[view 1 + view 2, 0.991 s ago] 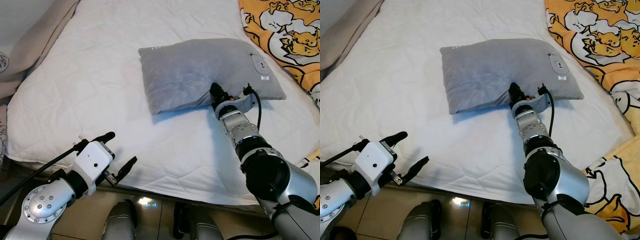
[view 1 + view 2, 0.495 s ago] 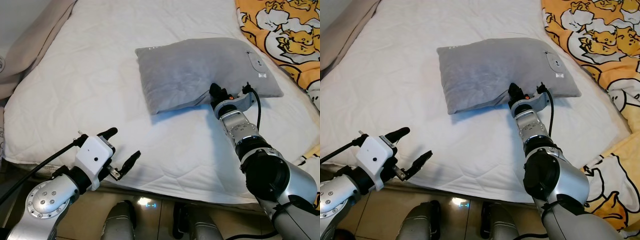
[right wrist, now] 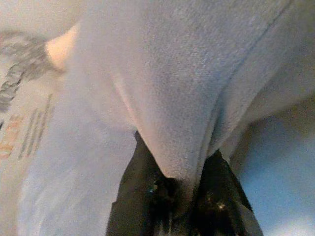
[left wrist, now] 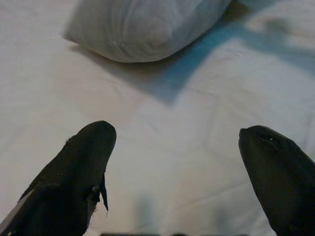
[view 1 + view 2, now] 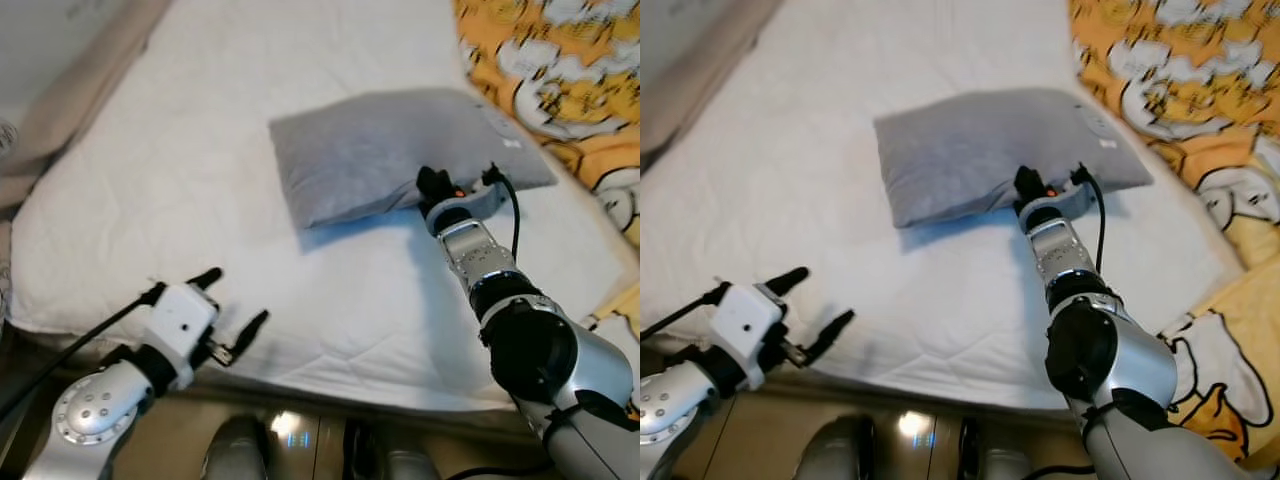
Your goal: Clean up the room
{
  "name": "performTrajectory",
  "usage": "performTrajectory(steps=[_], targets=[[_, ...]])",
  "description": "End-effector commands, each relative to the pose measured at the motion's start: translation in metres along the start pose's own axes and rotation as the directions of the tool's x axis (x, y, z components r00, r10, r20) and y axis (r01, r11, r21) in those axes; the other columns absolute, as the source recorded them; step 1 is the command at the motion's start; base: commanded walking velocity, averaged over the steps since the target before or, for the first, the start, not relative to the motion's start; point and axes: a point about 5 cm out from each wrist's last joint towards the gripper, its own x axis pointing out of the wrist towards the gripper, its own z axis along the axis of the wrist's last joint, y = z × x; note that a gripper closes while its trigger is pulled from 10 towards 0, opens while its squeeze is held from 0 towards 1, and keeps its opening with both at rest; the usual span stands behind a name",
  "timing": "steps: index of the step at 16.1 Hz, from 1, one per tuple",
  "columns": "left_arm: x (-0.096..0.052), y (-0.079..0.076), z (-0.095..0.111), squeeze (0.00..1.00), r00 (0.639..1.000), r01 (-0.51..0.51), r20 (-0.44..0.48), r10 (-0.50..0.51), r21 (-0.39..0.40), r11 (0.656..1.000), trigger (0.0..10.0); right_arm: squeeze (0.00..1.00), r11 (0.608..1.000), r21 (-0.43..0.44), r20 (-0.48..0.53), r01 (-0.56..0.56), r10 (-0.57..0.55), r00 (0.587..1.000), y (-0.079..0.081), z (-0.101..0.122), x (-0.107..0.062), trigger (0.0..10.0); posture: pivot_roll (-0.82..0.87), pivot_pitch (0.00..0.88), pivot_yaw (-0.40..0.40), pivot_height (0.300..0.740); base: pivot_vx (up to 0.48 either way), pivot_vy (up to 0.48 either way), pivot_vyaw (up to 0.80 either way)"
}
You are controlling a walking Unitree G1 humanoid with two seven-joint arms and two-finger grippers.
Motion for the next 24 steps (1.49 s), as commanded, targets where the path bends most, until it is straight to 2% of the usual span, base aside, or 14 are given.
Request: performTrajectory(steps=[1,3,7,8,10,12,13,14,16,18,19,21,23,24], targets=[[0.002,0.007,-0.002,0.00,0.999,-0.046,0.009,0.046,-0.005,0.999,10.0,0.00,0.995,-0.045,0.010,-0.091,0.092,0.996,0.023,0.007,0.007,0.0,0.18,0.000,-0.063,0.740,0.000,0.000,0.00],[0.009,0.020,0.002,0.00,0.990,-0.135,0.043,0.136,-0.023,0.991,10.0,0.00,0.988,-0.043,0.014,-0.146,0.147,0.989,0.040,0.009,0.011,0.0,0.17,0.000,-0.058,0.740,0.000,0.000,0.00],[0.012,0.060,0.006,0.00,0.937,-0.338,0.089,0.339,-0.021,0.941,10.0,0.00,0.921,-0.061,-0.065,-0.385,0.381,0.922,0.085,0.008,0.016,0.0,0.16,0.000,-0.034,0.740,0.000,0.000,0.00],[0.011,0.078,0.009,0.00,0.909,-0.407,0.094,0.406,-0.008,0.913,10.0,0.00,0.844,-0.076,-0.165,-0.530,0.514,0.842,0.098,0.010,0.013,0.0,0.15,0.000,-0.031,0.740,0.000,0.000,0.00],[0.008,0.093,0.009,0.00,0.876,-0.475,0.094,0.473,-0.003,0.880,10.0,0.00,0.793,-0.060,-0.213,-0.606,0.583,0.784,0.094,0.021,0.005,0.0,0.15,0.000,-0.030,0.740,0.000,0.000,0.00],[0.001,0.104,0.007,0.00,0.828,-0.555,0.094,0.553,-0.001,0.832,10.0,0.00,0.723,-0.010,-0.241,-0.691,0.668,0.703,0.064,0.043,-0.021,0.0,0.13,0.000,-0.020,0.740,0.000,0.000,0.00],[-0.001,0.107,0.005,0.00,0.812,-0.578,0.095,0.576,-0.008,0.816,10.0,0.00,0.741,-0.031,-0.286,-0.671,0.637,0.716,0.038,0.047,-0.033,0.0,0.12,0.000,-0.015,0.740,0.000,0.000,0.00],[-0.002,0.108,0.005,0.00,0.808,-0.583,0.096,0.582,-0.012,0.812,10.0,0.00,0.753,-0.036,-0.301,-0.657,0.619,0.726,0.029,0.048,-0.037,0.0,0.12,0.000,-0.015,0.740,0.000,0.000,0.00],[-0.011,0.116,0.003,0.00,0.757,-0.640,0.116,0.643,-0.070,0.765,10.0,0.00,0.914,-0.122,-0.339,-0.387,0.328,0.882,-0.057,0.053,-0.061,0.0,0.10,0.000,0.015,0.740,0.000,0.000,0.00],[-0.008,0.109,-0.003,0.00,0.782,-0.603,0.120,0.611,-0.098,0.792,10.0,0.00,0.978,-0.181,-0.349,-0.105,0.036,0.937,-0.106,0.046,-0.083,0.0,0.09,0.000,0.032,0.740,0.000,0.000,0.00],[-0.005,0.106,-0.005,0.00,0.796,-0.587,0.115,0.595,-0.094,0.804,10.0,0.00,0.979,-0.201,-0.367,-0.038,-0.039,0.929,-0.117,0.043,-0.090,0.0,0.09,0.000,0.037,0.740,0.000,0.000,0.00],[0.010,0.100,-0.006,0.00,0.824,-0.544,0.106,0.557,-0.132,0.829,10.0,0.00,0.930,-0.362,-0.411,0.065,-0.221,0.885,-0.141,0.041,-0.106,0.0,0.08,0.000,0.033,0.740,0.000,0.000,0.00],[0.036,0.085,-0.008,0.00,0.894,-0.422,0.084,0.441,-0.180,0.889,10.0,0.00,0.910,-0.403,-0.361,0.101,-0.259,0.896,-0.144,0.052,-0.107,0.0,0.08,0.000,0.028,0.740,0.000,0.000,0.00],[0.052,0.077,-0.012,0.00,0.923,-0.361,0.057,0.379,-0.209,0.909,10.0,0.00,0.898,-0.424,-0.337,0.117,-0.276,0.900,-0.144,0.055,-0.105,4.4,0.07,0.000,0.022,0.740,0.000,0.000,0.00]])
